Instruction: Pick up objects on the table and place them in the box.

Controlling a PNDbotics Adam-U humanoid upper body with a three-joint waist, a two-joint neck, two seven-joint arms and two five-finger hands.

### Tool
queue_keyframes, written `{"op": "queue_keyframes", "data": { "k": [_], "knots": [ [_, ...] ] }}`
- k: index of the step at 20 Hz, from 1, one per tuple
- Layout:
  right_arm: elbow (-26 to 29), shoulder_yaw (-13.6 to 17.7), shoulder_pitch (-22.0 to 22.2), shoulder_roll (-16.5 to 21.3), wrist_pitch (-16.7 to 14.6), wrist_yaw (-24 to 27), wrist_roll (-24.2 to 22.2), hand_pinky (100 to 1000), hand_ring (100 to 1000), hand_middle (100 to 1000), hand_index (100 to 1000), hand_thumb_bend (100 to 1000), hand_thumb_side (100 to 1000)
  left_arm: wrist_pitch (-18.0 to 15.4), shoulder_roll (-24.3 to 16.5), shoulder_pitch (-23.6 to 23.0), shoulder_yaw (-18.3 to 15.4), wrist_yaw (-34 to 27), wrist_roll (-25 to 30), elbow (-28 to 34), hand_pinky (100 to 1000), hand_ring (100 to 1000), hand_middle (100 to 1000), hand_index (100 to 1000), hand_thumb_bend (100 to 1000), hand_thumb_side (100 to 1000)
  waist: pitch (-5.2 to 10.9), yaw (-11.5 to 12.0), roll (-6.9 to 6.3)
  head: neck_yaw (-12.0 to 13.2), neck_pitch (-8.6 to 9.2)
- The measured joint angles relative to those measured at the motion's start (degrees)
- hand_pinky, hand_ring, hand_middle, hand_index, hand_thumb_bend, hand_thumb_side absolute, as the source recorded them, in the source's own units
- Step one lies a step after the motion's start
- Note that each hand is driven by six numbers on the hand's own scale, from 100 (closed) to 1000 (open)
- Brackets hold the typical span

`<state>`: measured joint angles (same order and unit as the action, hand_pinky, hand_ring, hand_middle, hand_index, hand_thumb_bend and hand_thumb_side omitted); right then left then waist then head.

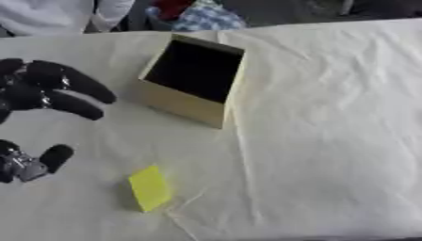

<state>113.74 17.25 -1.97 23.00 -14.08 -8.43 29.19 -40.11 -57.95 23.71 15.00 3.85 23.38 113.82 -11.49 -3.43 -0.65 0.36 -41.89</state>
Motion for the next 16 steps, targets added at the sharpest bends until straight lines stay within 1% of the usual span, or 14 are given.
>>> {"op": "queue_keyframes", "data": {
  "k": [2, 4, 5, 6, 12, 13, 16],
  "knots": [
    [0.0, 0.0, 0.0, 0.0, 0.0, 0.0, 0.0, 595, 675, 517, 696, 100, 870, 0.4, 0.0, 1.0, 0.7, 1.0, 0.4, 0.0, 827, 890, 888, 937, 100, 331, 0.00, 0.0, -0.02, -0.1, -0.10],
    [0.0, 0.0, 0.0, 0.0, 0.0, 0.0, -0.1, 595, 675, 517, 696, 100, 870, 0.7, 0.0, 1.7, 1.1, 2.4, 0.7, 0.0, 834, 895, 892, 959, 100, 367, 0.00, 0.0, -0.03, -0.5, -0.11],
    [0.0, 0.0, 0.0, 0.0, 0.0, 0.0, -0.2, 595, 675, 517, 696, 100, 870, 0.8, 0.0, 1.9, 1.2, 3.2, 0.8, 0.0, 834, 894, 894, 960, 100, 393, 0.00, 0.0, -0.05, -0.7, -0.12],
    [0.0, 0.0, 0.0, 0.0, 0.0, 0.0, -0.2, 595, 675, 517, 696, 100, 870, 0.8, 0.0, 2.1, 1.3, 3.9, 0.8, 0.0, 834, 894, 894, 960, 100, 393, 0.00, 0.0, -0.08, -1.0, -0.12],
    [0.0, -0.2, -0.1, 0.1, 0.0, 0.1, -0.4, 595, 675, 517, 696, 100, 870, 1.3, -0.4, 3.4, 3.5, 7.9, 1.3, 0.0, 850, 891, 853, 946, 100, 458, 0.00, -0.3, -0.22, -1.8, -0.12],
    [0.0, -0.3, -0.1, 0.1, 0.0, 0.1, -0.4, 595, 675, 517, 696, 100, 870, 1.5, -0.5, 3.7, 3.9, 8.5, 1.5, 0.0, 853, 890, 846, 947, 100, 483, 0.00, -0.4, -0.30, -1.9, -0.12],
    [0.0, -0.4, -0.1, 0.1, 0.0, 0.2, -0.5, 595, 675, 517, 696, 100, 870, 1.8, -0.5, 4.6, 5.1, 10.0, 1.8, 0.0, 858, 893, 844, 942, 100, 469, 0.00, -0.4, -0.38, -2.1, -0.12]
  ]
}}
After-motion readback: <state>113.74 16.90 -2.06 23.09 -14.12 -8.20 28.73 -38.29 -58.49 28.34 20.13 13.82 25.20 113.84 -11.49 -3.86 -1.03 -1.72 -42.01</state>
